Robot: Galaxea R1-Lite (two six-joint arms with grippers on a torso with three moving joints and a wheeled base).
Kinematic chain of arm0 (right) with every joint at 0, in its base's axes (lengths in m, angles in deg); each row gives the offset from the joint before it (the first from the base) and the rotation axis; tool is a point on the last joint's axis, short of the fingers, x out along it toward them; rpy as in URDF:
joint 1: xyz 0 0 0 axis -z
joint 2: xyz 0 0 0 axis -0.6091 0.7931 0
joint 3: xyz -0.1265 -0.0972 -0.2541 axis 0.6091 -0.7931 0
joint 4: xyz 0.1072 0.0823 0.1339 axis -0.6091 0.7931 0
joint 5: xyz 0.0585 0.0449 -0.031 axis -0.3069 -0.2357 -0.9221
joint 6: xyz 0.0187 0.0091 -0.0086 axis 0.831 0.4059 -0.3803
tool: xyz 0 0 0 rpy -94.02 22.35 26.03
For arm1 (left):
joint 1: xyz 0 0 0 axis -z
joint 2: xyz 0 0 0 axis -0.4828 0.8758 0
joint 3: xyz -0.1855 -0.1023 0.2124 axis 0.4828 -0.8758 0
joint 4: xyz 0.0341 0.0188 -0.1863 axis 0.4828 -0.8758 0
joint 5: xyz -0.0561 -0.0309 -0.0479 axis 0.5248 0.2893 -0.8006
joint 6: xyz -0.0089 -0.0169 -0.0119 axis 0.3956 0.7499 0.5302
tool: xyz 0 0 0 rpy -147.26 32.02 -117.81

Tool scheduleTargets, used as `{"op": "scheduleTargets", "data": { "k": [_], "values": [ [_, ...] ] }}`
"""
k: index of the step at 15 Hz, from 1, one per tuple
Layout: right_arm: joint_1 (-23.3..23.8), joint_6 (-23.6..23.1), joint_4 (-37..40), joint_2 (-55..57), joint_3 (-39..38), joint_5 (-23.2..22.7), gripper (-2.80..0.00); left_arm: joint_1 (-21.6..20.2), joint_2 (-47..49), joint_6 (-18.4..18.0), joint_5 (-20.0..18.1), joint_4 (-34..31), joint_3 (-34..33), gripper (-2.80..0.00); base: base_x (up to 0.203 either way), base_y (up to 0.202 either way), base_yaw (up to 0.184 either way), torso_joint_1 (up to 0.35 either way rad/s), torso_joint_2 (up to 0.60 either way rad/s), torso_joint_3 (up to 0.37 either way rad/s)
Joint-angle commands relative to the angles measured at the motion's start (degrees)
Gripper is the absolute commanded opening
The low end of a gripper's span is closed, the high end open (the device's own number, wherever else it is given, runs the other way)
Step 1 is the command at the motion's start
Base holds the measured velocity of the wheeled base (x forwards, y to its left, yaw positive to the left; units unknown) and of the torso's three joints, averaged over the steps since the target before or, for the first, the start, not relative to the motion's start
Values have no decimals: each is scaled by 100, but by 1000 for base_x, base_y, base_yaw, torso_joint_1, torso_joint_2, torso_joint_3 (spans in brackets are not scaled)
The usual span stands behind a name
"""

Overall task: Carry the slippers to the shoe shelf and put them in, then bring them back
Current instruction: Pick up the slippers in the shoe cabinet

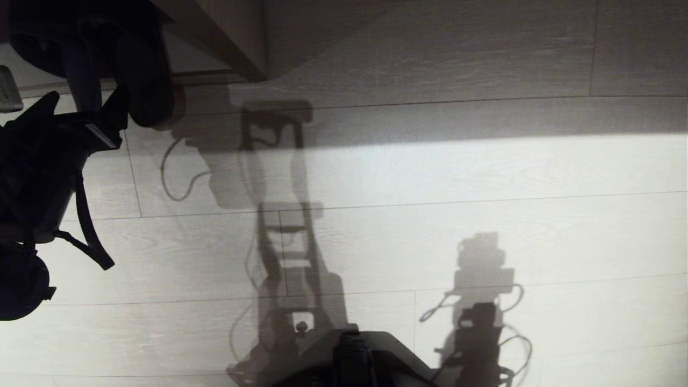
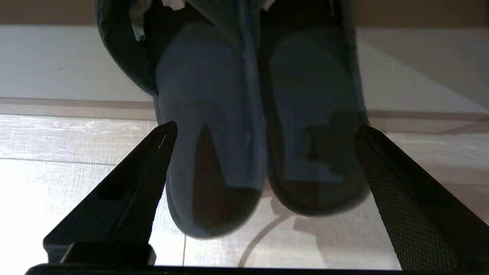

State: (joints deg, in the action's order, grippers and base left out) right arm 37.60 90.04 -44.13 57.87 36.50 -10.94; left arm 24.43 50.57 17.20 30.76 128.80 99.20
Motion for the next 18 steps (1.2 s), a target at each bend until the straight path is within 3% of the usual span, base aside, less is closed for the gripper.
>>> {"op": "scheduleTargets", "data": {
  "k": [1, 18],
  "values": [
    [1, -8, 0, -9, 0, -2, -280, -40, 147, 49, 1, 51, 179, 0, 0, 0, 0, 0, 0, 0],
    [1, 0, 0, -9, 0, -2, -280, -100, 956, 507, 209, 51, 1803, 0, 0, 0, 0, 0, 0, 0]
  ]
}}
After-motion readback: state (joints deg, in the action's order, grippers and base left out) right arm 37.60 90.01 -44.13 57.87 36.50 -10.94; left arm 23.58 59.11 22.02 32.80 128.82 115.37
